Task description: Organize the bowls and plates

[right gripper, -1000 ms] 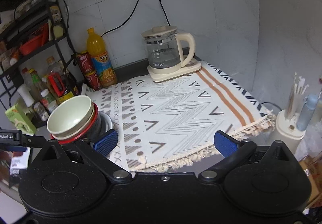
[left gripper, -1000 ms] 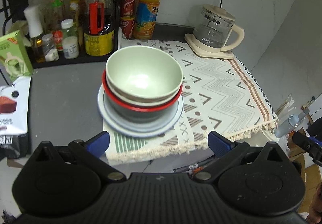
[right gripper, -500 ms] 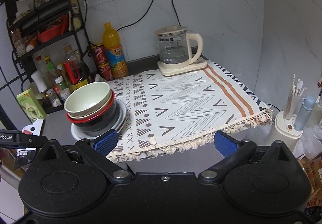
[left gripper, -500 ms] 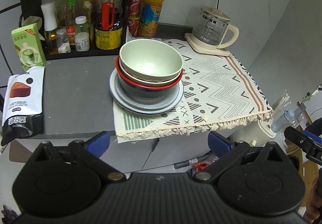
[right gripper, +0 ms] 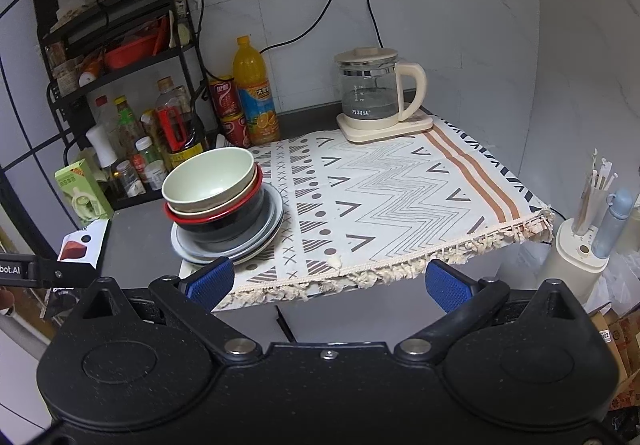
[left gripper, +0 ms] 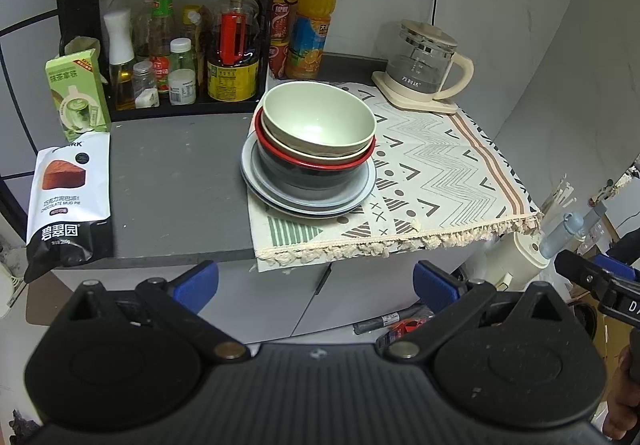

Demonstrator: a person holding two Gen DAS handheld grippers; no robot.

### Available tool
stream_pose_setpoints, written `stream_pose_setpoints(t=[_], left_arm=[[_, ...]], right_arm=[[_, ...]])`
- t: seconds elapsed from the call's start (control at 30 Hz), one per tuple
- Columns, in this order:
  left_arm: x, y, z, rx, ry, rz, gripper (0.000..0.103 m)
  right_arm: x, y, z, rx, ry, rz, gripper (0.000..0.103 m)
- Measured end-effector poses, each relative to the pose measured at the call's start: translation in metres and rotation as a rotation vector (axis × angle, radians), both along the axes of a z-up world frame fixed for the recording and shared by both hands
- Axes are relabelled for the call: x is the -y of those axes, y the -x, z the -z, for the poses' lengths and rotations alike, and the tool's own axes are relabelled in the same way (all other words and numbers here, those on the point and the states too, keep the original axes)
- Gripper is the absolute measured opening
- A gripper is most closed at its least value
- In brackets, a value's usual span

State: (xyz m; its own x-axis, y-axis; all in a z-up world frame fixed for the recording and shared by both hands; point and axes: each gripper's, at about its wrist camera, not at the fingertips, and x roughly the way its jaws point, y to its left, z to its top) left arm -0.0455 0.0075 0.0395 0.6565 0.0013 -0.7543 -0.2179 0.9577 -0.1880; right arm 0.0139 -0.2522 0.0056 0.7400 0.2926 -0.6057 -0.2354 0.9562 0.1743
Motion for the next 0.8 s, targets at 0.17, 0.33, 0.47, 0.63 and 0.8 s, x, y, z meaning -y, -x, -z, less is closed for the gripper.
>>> stream_pose_setpoints(t=[0.17,0.33,0.47,0.63,0.8], left_arm=[[-0.005,0.006,0.0,0.0,-0.004,-0.006,0.102],[-0.006,0.009,-0.001,0.005,-0.01,-0.001,0.102],[-0.005,0.009,-0.003,0.014,-0.015,0.005,0.102],[-0.005,0.008,-0.005,0.025,-0.014,0.013,0.102],[-0.007,0.007,-0.005,0.034,-0.013,0.003,0.102]], right_arm=[[-0.005,0.007,-0.002,0.001,0.007,-0.009,0.103],[-0.008,0.012,-0.004,0.004,0.005,-0.009,0.103],[-0.007,0.013,-0.005,0.013,0.01,-0.006,0.103],[-0.006,0.015,-0.007,0.021,0.009,-0.004,0.103],[-0.005,0.015,-0.006,0.02,0.01,-0.002,0.103]])
